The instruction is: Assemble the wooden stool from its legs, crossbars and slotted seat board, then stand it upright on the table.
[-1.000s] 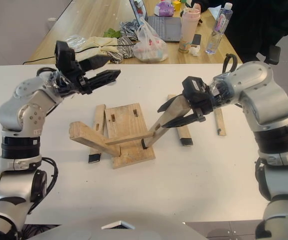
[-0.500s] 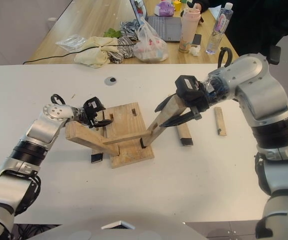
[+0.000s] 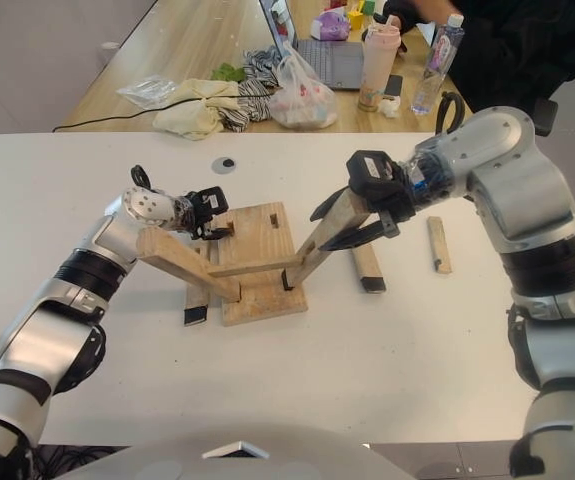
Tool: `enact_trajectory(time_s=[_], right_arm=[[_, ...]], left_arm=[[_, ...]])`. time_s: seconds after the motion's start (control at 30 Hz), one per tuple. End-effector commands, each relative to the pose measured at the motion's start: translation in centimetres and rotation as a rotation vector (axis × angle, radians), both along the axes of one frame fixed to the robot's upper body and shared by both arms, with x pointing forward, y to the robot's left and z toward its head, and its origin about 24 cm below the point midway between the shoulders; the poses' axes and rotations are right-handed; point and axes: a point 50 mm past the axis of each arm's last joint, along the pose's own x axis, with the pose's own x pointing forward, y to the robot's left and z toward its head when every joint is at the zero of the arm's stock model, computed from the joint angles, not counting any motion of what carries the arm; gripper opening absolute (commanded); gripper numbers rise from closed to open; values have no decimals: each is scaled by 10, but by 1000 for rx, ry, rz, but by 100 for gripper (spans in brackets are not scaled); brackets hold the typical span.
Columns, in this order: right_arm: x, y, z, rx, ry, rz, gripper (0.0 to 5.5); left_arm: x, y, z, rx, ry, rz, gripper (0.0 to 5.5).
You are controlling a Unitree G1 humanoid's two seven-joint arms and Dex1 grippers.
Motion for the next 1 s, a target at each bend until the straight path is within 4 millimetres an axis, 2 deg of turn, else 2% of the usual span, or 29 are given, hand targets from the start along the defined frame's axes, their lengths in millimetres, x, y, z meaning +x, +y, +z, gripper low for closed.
enact_trajectory(time_s=[0.03,0.1,0.4,0.57,0.63,0.8,0.87,1.0], right_arm=[[-2,21,-2,-17,3,89,203],[-3,28,-5,-14,24,110,203],[-8,46,-41,-104,233,142,203],[-1,42,-70,-153,366,58,203],[-2,42,-75,-168,356,54,203],[-9,46,-71,-191,240,98,203],[-13,46,-71,-201,220,108,203],[-12,42,-68,-202,197,82,204]], left_arm=[[-14,-10,-38,15,114,10,326],[-13,-13,-39,2,113,16,326],[-8,-20,-42,-44,99,46,326],[-5,-25,-40,-65,84,46,326],[-4,-25,-40,-69,83,48,326],[-2,-23,-36,-111,74,67,326],[5,-24,-22,-212,34,93,326],[33,-19,59,-571,-137,106,326]])
